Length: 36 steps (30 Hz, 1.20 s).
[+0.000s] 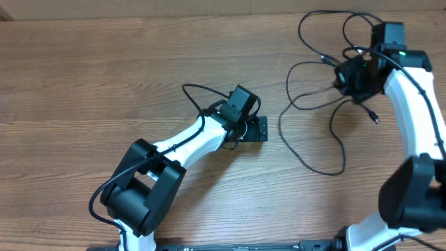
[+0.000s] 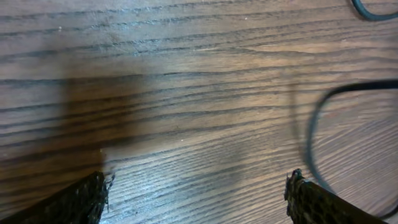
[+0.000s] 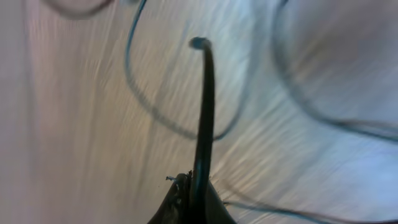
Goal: Untangle cables
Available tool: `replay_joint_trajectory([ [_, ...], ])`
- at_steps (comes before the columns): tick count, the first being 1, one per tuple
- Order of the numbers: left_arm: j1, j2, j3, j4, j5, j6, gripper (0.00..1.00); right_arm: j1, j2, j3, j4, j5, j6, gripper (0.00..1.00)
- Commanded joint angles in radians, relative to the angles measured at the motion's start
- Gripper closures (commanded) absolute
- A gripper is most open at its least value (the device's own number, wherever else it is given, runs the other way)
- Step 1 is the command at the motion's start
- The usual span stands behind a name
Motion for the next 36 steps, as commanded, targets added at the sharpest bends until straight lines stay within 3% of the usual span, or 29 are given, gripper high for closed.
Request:
replay_joint_trajectory([
  [1, -0.005, 0.017, -0.002, 0.0, -0.018, -0.01, 0.05, -0.007, -0.091, 0.027, -0.056, 0.317, -0.043, 0.96],
  [5, -0.005, 0.017, -0.002, 0.001, -0.018, -0.01, 0.04, -0.007, -0.106, 0.027, -0.129, 0.504, -0.04, 0.96],
  [14, -0.005, 0.017, -0.002, -0.015, -0.024, -0.01, 0.02, -0.008, -0.096, 0.012, -0.198, 0.675, -0.013, 0.96],
  [36, -0.005, 0.017, -0.002, -0.022, -0.028, -0.01, 0.0, -0.008, 0.071, 0.011, -0.23, 0.551, 0.005, 0.96],
])
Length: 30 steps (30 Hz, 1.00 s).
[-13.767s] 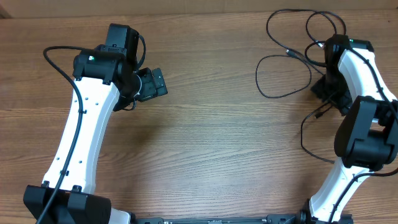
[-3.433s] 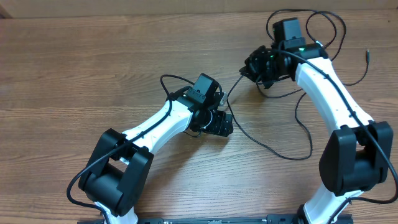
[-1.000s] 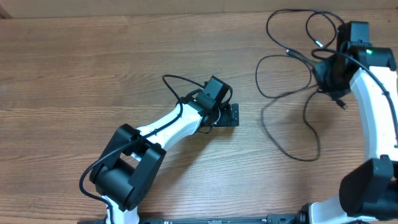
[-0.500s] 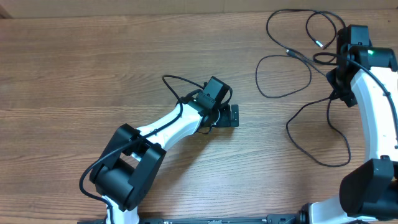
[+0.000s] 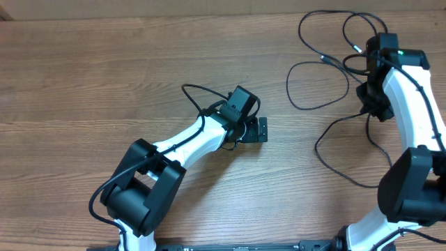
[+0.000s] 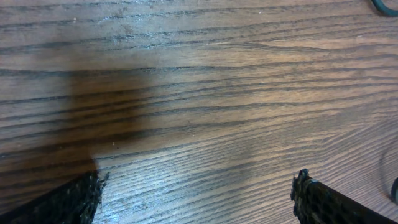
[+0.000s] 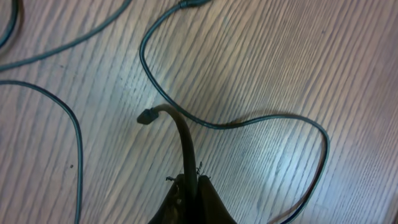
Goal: Untangle cables
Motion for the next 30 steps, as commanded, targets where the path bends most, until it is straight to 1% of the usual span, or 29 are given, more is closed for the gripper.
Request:
replay_joint_trajectory([
  [1, -0.005, 0.016, -0.002, 0.0, -0.013, -0.009, 0.0, -0.003, 0.023, 0.01, -0.002, -0.049, -0.004, 0.96],
  [5, -0.005, 0.016, -0.002, 0.0, -0.013, -0.009, 0.0, -0.003, 0.038, 0.01, 0.0, -0.101, -0.034, 0.96],
  [10, -0.003, 0.016, -0.002, 0.001, -0.012, -0.009, 0.01, -0.001, 0.063, 0.001, 0.002, -0.121, -0.049, 0.96],
  [13, 0.002, 0.016, -0.002, 0.001, 0.019, -0.009, 0.0, -0.001, 0.079, -0.014, 0.013, -0.143, -0.053, 0.88],
  [15, 0.007, 0.016, -0.002, 0.0, 0.04, -0.009, 0.01, -0.001, 0.091, -0.022, 0.021, -0.147, -0.054, 0.85],
  [16, 0.009, 0.016, -0.002, 0.0, 0.041, -0.009, 0.0, -0.001, 0.095, -0.025, 0.024, -0.146, -0.054, 0.81],
  [18, 0.01, 0.016, -0.002, 0.0, 0.041, -0.006, 0.01, -0.001, 0.097, -0.036, 0.031, -0.147, -0.057, 0.69],
  [19, 0.011, 0.016, -0.002, 0.0, 0.041, -0.005, 0.01, -0.001, 0.097, -0.042, 0.031, -0.147, -0.057, 0.67],
  [21, 0.01, 0.016, -0.002, 0.0, 0.041, -0.005, 0.0, -0.001, 0.097, -0.05, 0.031, -0.147, -0.057, 0.66],
  [26, 0.01, 0.016, -0.002, 0.0, 0.041, -0.005, 0.0, -0.001, 0.095, -0.056, 0.019, -0.146, -0.066, 0.49],
  [29, 0.01, 0.016, -0.002, -0.007, 0.041, -0.005, 0.0, -0.001, 0.095, -0.036, 0.015, -0.151, -0.083, 0.31],
  [30, 0.01, 0.016, -0.002, -0.01, 0.041, -0.005, 0.0, -0.001, 0.095, -0.023, 0.01, -0.151, -0.084, 0.23],
])
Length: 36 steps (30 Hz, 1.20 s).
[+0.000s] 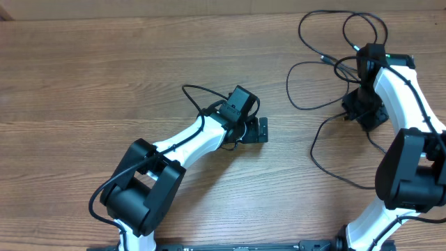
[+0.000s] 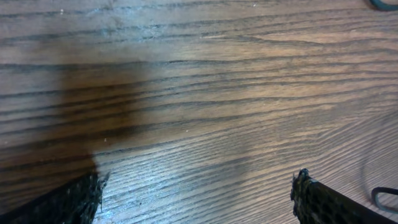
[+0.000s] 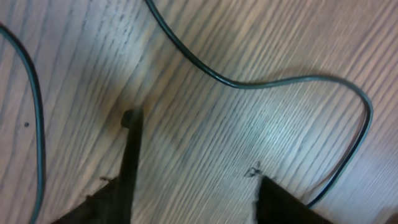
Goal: Untangle cables
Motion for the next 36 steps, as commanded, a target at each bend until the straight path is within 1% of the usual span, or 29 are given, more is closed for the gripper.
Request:
replay_joint_trajectory([
  [1, 0.008, 0.016, -0.002, -0.008, 0.012, -0.005, 0.0, -0.001, 0.0, 0.04, -0.01, -0.002, -0.015, 0.15],
  [4, 0.008, 0.016, -0.002, -0.012, 0.012, -0.005, 0.0, -0.001, -0.009, 0.094, -0.018, -0.019, -0.063, 0.01],
  [11, 0.008, 0.016, -0.002, -0.013, 0.012, -0.005, 0.01, -0.001, -0.045, 0.238, -0.029, -0.175, -0.194, 0.01],
  [12, 0.008, 0.016, -0.002, -0.012, 0.012, -0.005, 0.0, -0.001, -0.047, 0.256, -0.037, -0.203, -0.217, 0.04],
  [13, 0.008, 0.016, -0.002, -0.012, 0.012, -0.005, 0.0, -0.001, -0.047, 0.269, -0.043, -0.247, -0.245, 0.28],
  [14, 0.008, 0.016, -0.002, -0.012, 0.012, -0.005, 0.0, -0.001, -0.047, 0.269, -0.043, -0.281, -0.261, 0.49],
  [16, 0.008, 0.016, -0.002, -0.012, 0.011, -0.005, 0.0, -0.001, -0.046, 0.269, -0.055, -0.321, -0.281, 0.71],
  [17, 0.008, 0.016, -0.002, -0.012, 0.011, -0.005, 0.01, 0.0, -0.046, 0.269, -0.063, -0.322, -0.28, 0.76],
  [19, 0.008, 0.016, -0.002, -0.012, 0.011, -0.005, 0.01, 0.0, -0.046, 0.269, -0.078, -0.32, -0.288, 0.83],
  [22, 0.008, 0.016, -0.002, -0.012, 0.011, -0.005, 0.01, 0.001, -0.045, 0.265, -0.098, -0.32, -0.302, 0.91],
  [24, 0.008, 0.016, -0.002, -0.011, 0.011, -0.005, 0.01, 0.004, -0.045, 0.26, -0.116, -0.32, -0.302, 0.94],
  [26, 0.008, 0.016, -0.002, -0.012, 0.011, -0.005, 0.0, 0.006, -0.044, 0.25, -0.126, -0.319, -0.302, 0.96],
  [36, 0.008, 0.016, -0.002, -0.012, 0.011, -0.006, 0.0, 0.006, -0.042, 0.171, -0.104, -0.319, -0.294, 0.96],
])
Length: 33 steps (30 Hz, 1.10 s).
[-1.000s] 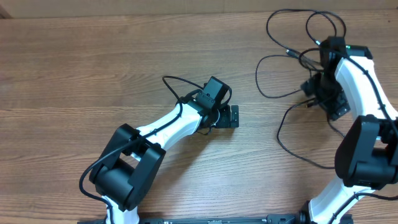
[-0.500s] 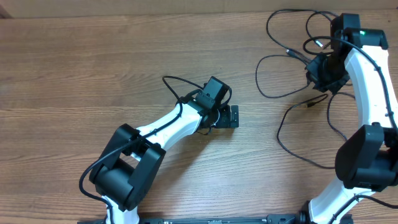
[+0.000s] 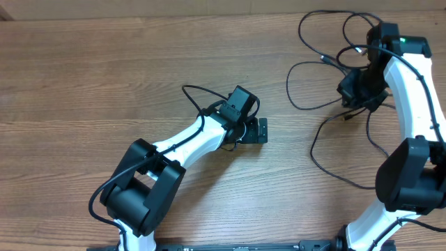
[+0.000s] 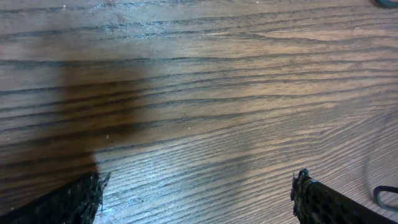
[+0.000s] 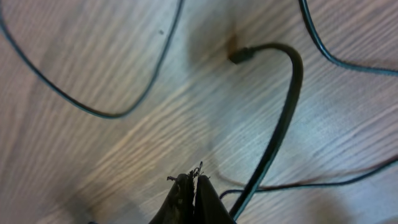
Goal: Untangle cables
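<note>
Several thin black cables (image 3: 300,31) lie looped over one another at the table's far right. One black cable (image 5: 287,112) ends in a small plug (image 5: 240,56) and runs close past the right side of my right gripper (image 5: 193,180). That gripper is shut, with nothing showing between its tips; overhead it (image 3: 355,94) hangs over the loops. A long lower loop (image 3: 311,150) trails toward the front. My left gripper (image 4: 199,200) is open over bare wood at mid-table (image 3: 261,130), away from the cables.
The wooden table (image 3: 83,84) stretches wide to the left of the arms. A short bit of cable (image 4: 385,194) shows at the right edge of the left wrist view. The left arm's own black lead (image 3: 198,94) loops beside its wrist.
My right gripper was open with the plug end lying by its left finger; now it is shut and sits farther back over the loops. The left arm has not moved.
My right gripper was shut on a plug-ended cable over the tangle. It then held that cable nearer the right edge, and the lower loop had shifted right. Then it stood open with the cable on the table. Now it is shut again, farther back.
</note>
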Available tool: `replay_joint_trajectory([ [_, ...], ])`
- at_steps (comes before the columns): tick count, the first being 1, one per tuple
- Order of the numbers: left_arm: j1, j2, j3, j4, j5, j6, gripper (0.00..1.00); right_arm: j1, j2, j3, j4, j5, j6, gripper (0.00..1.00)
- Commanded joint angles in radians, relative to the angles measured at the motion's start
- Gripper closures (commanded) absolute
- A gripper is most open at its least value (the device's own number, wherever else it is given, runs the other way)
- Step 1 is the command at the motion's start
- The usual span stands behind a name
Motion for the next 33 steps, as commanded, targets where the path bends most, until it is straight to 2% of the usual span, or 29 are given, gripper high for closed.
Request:
replay_joint_trajectory([
  [1, 0.008, 0.016, -0.002, -0.004, 0.011, -0.005, 0.01, 0.005, -0.026, -0.027, 0.018, -0.006, 0.0, 0.96],
  [16, 0.008, 0.016, -0.002, -0.005, 0.011, -0.005, 0.01, 0.005, -0.024, -0.061, 0.054, -0.006, -0.001, 0.96],
  [27, 0.008, 0.016, -0.002, -0.006, 0.008, -0.005, 0.01, 0.005, -0.028, 0.202, -0.129, -0.006, -0.001, 0.96],
  [33, 0.008, 0.016, -0.002, -0.004, 0.008, -0.006, 0.0, 0.009, -0.028, 0.177, -0.181, -0.006, 0.003, 0.96],
])
